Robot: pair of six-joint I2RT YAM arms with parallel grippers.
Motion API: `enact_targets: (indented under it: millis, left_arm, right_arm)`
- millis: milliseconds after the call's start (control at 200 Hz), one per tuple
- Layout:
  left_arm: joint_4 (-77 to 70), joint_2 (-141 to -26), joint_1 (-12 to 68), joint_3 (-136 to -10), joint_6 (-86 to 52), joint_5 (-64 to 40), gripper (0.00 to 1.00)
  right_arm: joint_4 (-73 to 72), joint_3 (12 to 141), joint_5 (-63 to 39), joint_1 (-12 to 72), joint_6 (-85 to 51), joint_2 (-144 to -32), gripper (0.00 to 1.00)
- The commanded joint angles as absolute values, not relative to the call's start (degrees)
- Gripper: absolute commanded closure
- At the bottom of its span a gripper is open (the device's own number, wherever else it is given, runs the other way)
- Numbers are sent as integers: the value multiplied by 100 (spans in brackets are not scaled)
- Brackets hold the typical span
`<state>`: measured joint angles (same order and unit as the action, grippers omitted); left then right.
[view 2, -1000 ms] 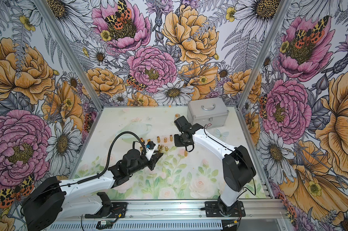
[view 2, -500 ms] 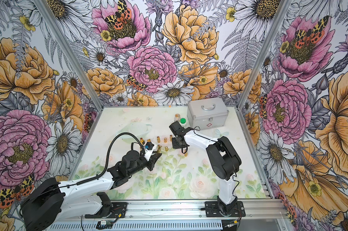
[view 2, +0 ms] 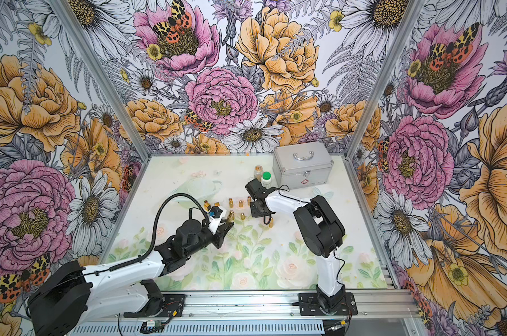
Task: Open the lipstick cap
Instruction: Place the cover at the center of the board, then place the lipstick at the center of the board.
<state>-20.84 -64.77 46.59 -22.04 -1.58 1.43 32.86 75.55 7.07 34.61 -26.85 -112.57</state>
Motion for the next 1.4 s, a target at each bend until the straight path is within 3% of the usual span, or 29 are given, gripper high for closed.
enact_targets:
  millis: [0,300,570,1041,1396]
  left_arm:
    - [-2227,-6368,4585,-2139,-238,272,100]
    - [-2234,-6399,4570,-2146,-246,246,100]
    - [-2224,-6352,4567,-2153,-243,220,100]
    - [-2215,-6616,4586,-2526,-143,145,100]
    - [-2206,-6621,4682,-2663,-129,167,100]
  right_arm:
    - [3112,7620,821,3516,-2599,-11375,77]
    - [3119,7655,800,3536,-2592,-11115,68]
    - [3635,7490,730,3533,-2700,-10149,59]
    - [4096,7292,-2245,3615,-2966,-8408,49]
    - [3788,7576,-2409,4148,-3059,-8500,47]
